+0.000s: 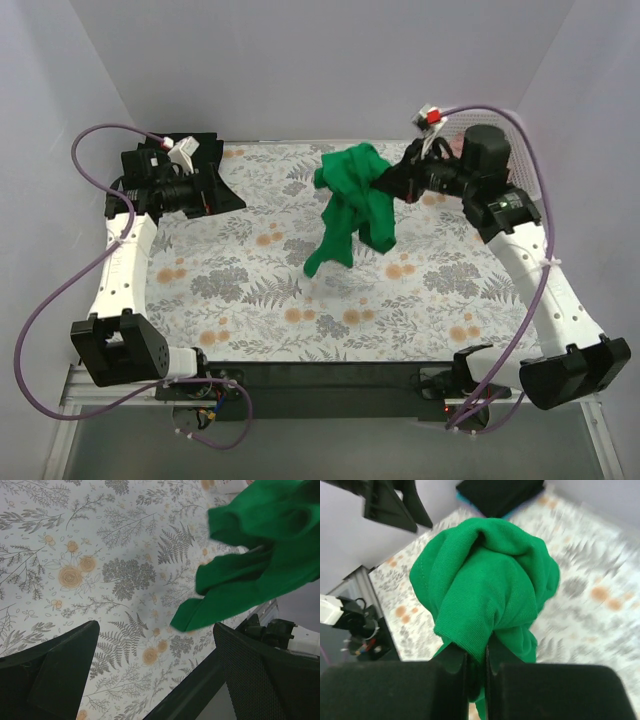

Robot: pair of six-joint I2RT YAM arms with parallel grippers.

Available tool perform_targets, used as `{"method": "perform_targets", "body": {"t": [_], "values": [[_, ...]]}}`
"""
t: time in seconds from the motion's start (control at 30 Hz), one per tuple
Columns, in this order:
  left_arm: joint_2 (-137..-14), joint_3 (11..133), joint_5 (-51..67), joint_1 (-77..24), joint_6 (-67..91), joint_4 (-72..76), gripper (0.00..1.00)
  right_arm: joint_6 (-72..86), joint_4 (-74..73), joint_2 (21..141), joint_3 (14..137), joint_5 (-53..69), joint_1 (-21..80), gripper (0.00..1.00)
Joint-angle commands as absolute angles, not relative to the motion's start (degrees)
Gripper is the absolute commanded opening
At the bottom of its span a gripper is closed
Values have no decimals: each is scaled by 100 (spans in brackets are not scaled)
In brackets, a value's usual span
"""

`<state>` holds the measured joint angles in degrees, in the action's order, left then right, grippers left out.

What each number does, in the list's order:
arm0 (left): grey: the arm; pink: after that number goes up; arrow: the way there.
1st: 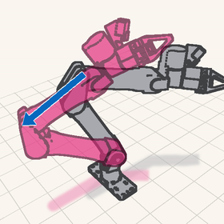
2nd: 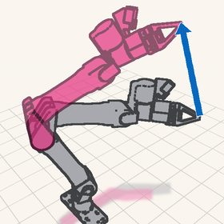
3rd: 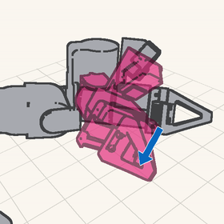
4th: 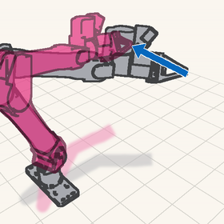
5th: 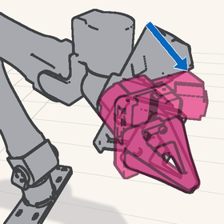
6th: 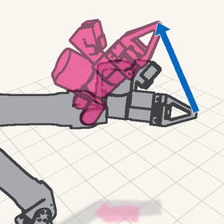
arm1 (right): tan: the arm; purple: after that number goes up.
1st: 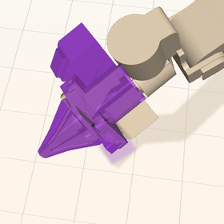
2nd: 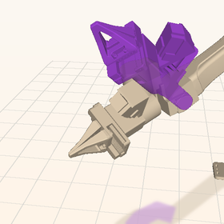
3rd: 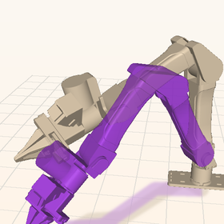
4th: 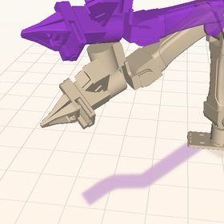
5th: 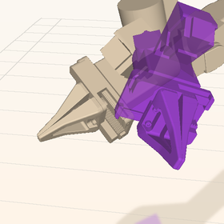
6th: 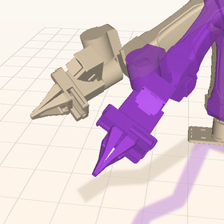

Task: Fold and stack the t-shirts
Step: Move the tshirt to the center of the board

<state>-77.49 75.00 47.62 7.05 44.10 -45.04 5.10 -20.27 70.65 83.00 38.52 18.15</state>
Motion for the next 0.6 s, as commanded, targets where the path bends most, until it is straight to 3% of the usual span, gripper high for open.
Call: {"method": "perform_targets", "body": {"t": [0.0,0.03,0.07,0.13,0.33,0.4,0.57], "values": [[-7444,7550,5203,712,4193,-4754,98,1457,-1311,6864,7385,3300,2004,11],[-7479,7506,5273,712,4123,-4772,98,1589,-1223,6969,7183,3200,1995,22],[-7514,7480,5308,721,3896,-4799,98,1434,-1213,7074,6963,2947,2004,48],[-7550,7418,5152,651,3614,-4886,98,1266,-1554,7513,6935,2551,1690,61],[-7419,7138,4526,-481,2207,-5554,97,538,-3309,8727,6883,3849,-138,72],[-7366,6753,4439,-877,1944,-5607,90,160,-3506,8597,6489,4104,-202,71],[-7470,5749,3324,-3012,2004,-5309,80,-658,-3928,7735,5766,3650,227,75]]}}
